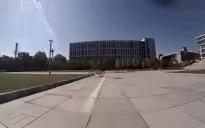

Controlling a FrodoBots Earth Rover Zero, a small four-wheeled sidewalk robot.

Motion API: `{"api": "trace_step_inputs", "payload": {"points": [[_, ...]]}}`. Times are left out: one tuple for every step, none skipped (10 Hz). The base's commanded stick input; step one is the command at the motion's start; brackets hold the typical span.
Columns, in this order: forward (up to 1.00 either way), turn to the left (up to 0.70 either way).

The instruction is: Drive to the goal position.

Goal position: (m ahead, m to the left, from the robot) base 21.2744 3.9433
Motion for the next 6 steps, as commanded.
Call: {"api": "trace_step_inputs", "payload": {"points": [[0.06,0.00],[0.06,0.00],[0.06,0.00],[0.06,0.00],[0.06,0.00],[0.06,0.00]]}}
